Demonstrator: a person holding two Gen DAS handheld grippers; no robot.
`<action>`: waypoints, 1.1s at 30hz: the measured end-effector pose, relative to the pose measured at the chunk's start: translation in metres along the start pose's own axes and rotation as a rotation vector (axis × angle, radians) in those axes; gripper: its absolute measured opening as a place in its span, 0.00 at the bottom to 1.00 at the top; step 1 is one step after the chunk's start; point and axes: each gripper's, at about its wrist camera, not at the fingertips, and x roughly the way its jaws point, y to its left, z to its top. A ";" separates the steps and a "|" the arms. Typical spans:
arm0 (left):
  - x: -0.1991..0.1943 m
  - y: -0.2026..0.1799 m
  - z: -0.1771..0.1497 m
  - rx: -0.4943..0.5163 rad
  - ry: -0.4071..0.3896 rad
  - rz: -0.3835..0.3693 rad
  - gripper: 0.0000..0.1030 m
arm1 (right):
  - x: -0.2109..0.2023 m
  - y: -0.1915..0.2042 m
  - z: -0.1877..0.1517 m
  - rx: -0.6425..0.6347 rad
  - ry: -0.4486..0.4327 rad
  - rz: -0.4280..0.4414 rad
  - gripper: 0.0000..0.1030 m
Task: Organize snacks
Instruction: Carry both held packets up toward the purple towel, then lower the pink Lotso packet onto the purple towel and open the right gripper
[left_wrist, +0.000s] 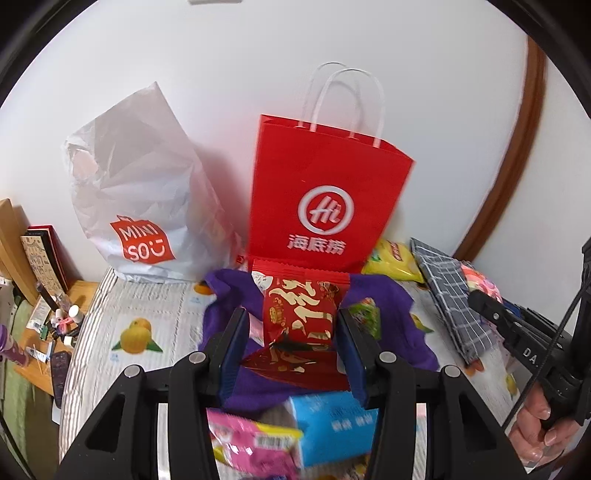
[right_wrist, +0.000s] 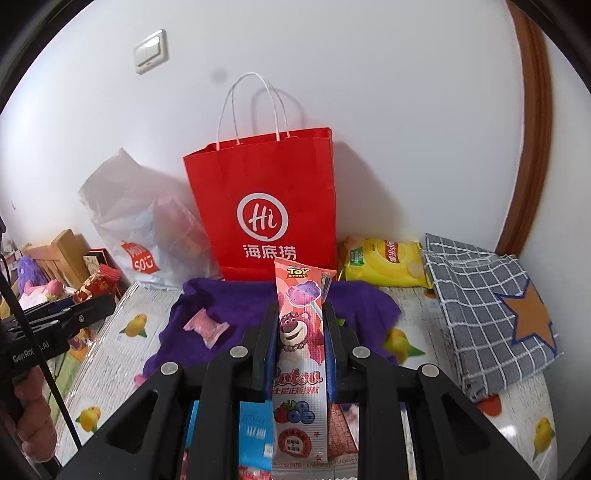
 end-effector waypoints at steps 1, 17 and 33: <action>0.003 0.004 0.004 -0.008 0.000 0.003 0.44 | 0.003 -0.001 0.003 0.004 0.004 0.008 0.20; 0.095 0.067 0.018 -0.089 0.113 0.041 0.45 | 0.115 -0.030 -0.005 -0.019 0.163 0.006 0.20; 0.118 0.081 0.009 -0.099 0.165 0.083 0.45 | 0.171 -0.056 -0.028 0.032 0.313 -0.038 0.21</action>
